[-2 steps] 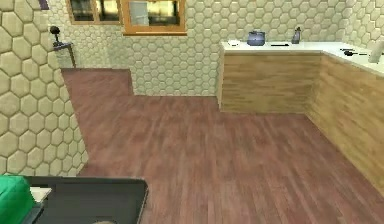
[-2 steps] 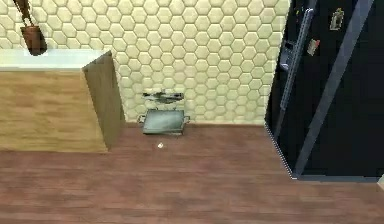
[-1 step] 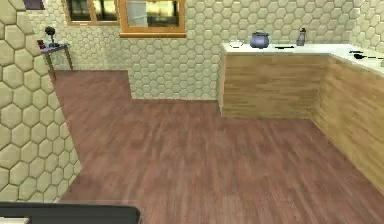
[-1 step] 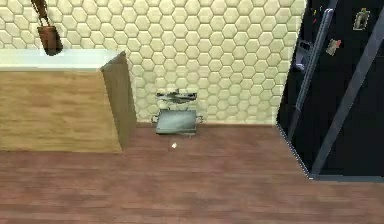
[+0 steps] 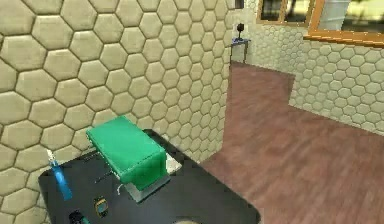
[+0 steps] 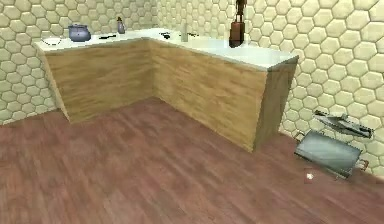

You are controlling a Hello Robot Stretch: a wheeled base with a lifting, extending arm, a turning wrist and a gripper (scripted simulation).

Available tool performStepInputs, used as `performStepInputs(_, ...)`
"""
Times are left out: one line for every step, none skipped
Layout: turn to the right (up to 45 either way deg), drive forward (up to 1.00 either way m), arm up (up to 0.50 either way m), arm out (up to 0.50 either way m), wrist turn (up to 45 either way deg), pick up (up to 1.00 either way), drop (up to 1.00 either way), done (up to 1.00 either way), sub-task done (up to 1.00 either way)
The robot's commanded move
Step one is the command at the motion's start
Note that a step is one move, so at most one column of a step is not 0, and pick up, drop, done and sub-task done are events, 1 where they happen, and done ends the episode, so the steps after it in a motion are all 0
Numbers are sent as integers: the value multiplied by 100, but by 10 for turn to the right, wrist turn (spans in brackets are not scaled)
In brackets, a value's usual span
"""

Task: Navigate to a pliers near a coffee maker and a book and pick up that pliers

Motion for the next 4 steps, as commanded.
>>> performStepInputs(-450, 0, 0, 0, 0, 0, 0, 0, 0)
performStepInputs(-450, 0, 0, 0, 0, 0, 0, 0, 0)
performStepInputs(-330, 0, 0, 0, 0, 0, 0, 0, 0)
performStepInputs(0, 0, 50, 0, 0, 0, 0, 0, 0)
